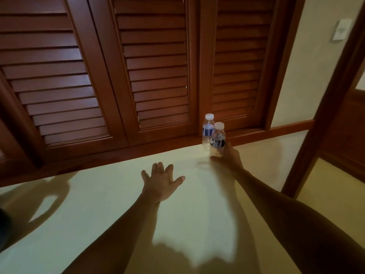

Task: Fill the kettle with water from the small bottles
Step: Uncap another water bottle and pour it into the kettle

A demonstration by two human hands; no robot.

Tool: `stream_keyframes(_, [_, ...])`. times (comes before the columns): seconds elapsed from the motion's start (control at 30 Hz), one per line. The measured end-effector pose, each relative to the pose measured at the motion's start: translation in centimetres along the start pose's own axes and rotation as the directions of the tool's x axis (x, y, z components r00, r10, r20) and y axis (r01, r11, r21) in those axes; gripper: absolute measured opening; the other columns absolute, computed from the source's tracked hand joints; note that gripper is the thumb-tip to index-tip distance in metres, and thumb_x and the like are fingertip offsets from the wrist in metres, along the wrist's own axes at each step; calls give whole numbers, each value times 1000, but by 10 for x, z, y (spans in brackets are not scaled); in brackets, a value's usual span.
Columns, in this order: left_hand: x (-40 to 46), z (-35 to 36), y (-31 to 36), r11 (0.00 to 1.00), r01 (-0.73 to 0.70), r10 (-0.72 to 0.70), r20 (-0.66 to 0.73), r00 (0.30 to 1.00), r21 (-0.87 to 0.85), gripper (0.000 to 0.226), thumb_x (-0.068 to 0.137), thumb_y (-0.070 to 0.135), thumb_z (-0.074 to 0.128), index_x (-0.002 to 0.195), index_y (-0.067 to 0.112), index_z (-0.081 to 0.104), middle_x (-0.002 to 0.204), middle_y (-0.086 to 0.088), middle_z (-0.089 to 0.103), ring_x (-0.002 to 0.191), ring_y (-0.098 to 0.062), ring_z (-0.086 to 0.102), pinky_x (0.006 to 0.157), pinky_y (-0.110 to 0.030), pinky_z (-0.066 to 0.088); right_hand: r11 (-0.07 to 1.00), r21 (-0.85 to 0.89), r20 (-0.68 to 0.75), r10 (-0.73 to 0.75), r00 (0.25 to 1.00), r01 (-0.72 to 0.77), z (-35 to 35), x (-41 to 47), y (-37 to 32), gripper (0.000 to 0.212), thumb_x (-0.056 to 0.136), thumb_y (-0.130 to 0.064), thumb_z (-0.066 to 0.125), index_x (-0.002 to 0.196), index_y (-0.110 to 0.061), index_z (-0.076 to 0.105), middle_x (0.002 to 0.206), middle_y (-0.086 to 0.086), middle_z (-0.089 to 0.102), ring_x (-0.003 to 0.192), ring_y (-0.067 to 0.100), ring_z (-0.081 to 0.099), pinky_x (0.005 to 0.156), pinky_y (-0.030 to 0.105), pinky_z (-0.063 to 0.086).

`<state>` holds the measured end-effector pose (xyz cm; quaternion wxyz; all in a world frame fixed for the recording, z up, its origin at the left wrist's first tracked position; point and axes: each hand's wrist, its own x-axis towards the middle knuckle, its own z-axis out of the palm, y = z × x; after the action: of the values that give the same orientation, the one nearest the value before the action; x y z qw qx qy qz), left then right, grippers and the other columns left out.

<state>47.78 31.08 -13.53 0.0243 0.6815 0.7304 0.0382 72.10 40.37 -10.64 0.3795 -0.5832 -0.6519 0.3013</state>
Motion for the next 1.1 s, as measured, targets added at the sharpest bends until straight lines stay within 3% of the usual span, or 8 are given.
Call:
stream_keyframes(0.17, [4, 5, -1, 1000, -4, 5, -42, 999, 21, 77, 86, 80, 20, 144, 31, 32, 158, -7, 25, 148, -29, 17, 112, -66, 17, 1000, 1, -38, 11, 999, -11, 9, 8, 11, 57, 75, -25, 79, 122, -12, 50, 117, 6, 64, 93, 20, 60, 73, 28, 45])
stream_keyframes(0.4, [5, 6, -1, 1000, 3, -3, -43, 999, -1, 76, 87, 79, 21, 144, 30, 32, 157, -7, 26, 148, -28, 17, 112, -65, 17, 1000, -11, -21, 8, 1000, -8, 10, 10, 14, 56, 76, -27, 78, 123, -13, 50, 117, 5, 64, 92, 17, 59, 68, 23, 44])
stream_keyframes(0.7, [6, 4, -3, 999, -14, 12, -47, 999, -30, 74, 86, 79, 25, 139, 30, 39, 150, -5, 36, 143, -27, 26, 110, -64, 21, 998, 64, -74, -11, 997, 16, 6, -11, 15, 73, 71, -29, 84, 131, -17, 45, 129, 4, 59, 110, 22, 59, 86, 34, 51])
stream_keyframes(0.83, [-3, -2, -6, 982, -44, 24, -104, 994, -186, 62, 92, 68, 39, 137, 26, 49, 149, -1, 45, 141, -21, 35, 114, -59, 21, 994, 108, -124, 10, 992, 3, 5, -45, 12, 73, 73, -26, 83, 135, -14, 46, 130, 4, 56, 111, 21, 57, 86, 35, 53])
stream_keyframes(0.93, [-22, -4, -10, 928, -125, 49, -219, 975, -350, 55, 94, 56, 50, 134, 20, 58, 144, -1, 54, 133, -19, 48, 113, -48, 34, 995, 89, -34, -35, 999, 38, 8, -77, 4, 61, 75, -27, 81, 127, -15, 51, 123, 2, 56, 106, 20, 58, 88, 37, 54])
stream_keyframes(1.1, [-75, -5, -31, 906, -226, 128, -279, 952, -357, 43, 92, 45, 59, 125, 19, 66, 132, 2, 64, 126, -14, 55, 109, -39, 41, 986, 17, 140, -169, 976, 168, 42, -127, -33, 58, 75, -36, 80, 123, -14, 56, 120, 0, 59, 106, 17, 57, 91, 32, 51])
